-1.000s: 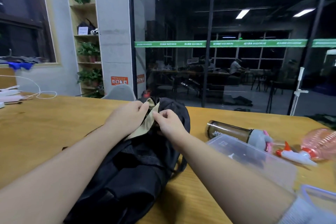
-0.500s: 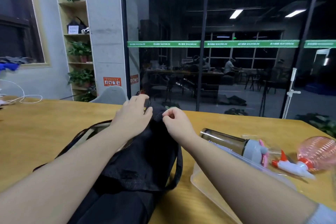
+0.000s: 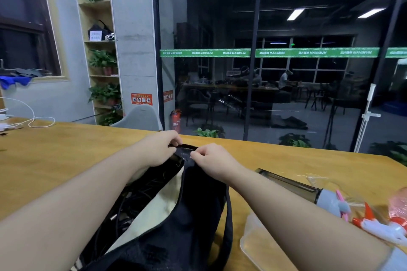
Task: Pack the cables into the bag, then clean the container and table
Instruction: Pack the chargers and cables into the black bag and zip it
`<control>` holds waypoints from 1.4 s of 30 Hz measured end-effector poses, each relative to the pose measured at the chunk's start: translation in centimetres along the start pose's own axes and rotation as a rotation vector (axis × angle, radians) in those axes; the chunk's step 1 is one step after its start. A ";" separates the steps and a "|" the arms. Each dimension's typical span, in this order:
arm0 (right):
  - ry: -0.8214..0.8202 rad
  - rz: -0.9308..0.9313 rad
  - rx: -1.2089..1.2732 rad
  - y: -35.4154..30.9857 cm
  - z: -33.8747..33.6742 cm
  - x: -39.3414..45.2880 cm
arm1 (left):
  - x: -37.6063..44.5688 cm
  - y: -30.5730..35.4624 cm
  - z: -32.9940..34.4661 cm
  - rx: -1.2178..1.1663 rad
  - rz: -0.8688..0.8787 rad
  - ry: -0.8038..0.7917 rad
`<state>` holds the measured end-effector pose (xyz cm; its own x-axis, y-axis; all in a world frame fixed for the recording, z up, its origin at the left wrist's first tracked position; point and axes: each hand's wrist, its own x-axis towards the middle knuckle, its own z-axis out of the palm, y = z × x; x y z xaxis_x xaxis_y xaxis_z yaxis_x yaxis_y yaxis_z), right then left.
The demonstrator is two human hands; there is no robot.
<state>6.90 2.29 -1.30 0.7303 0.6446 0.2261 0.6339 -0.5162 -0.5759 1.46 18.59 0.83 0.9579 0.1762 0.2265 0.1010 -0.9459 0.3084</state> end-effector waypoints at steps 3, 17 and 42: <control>-0.052 0.021 0.003 -0.2 -0.2 0.4 | 0.8 -0.3 0.5 0.049 0.026 -0.071; -0.247 0.072 -0.036 1.2 1.0 1.7 | 1.6 -0.3 3.9 0.488 0.065 -0.083; -0.204 0.137 -0.081 3.6 4.5 5.2 | 1.7 -2.1 6.4 0.112 0.118 -0.097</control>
<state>11.79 6.30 -5.69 0.7493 0.6620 -0.0177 0.5570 -0.6446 -0.5237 4.61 19.11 -5.32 0.9858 0.0400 0.1631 0.0103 -0.9839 0.1786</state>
